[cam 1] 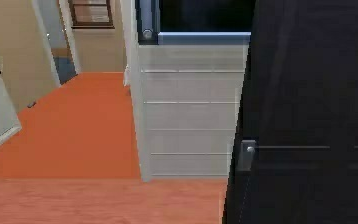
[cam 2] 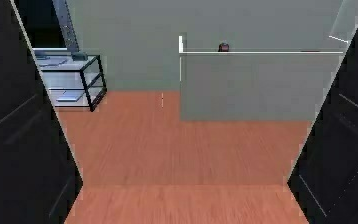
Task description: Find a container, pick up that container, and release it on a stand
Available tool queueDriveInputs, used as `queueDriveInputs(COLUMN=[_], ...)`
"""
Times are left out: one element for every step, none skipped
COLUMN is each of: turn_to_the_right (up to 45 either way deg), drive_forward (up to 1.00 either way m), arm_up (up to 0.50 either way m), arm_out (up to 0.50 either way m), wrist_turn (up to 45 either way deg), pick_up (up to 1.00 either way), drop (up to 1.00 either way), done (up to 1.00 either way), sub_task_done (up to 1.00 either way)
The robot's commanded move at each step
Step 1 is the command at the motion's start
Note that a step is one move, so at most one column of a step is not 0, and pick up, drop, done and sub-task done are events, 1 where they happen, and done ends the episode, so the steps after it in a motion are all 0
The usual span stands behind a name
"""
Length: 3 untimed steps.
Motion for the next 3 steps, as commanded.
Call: queueDriveInputs(turn_to_the_right=[-45.0, -45.0, 0.0], drive_forward=[0.00, 0.00, 0.15], arm_up=[0.00, 0.00, 0.00], arm_out=[0.00, 0.00, 0.00], wrist_turn=[0.0, 0.0, 0.0], pick_up=[0.00, 0.00, 0.00], drop=[0.00, 0.00, 0.00], done=[0.00, 0.00, 0.00], sub_task_done=[0.00, 0.00, 0.00])
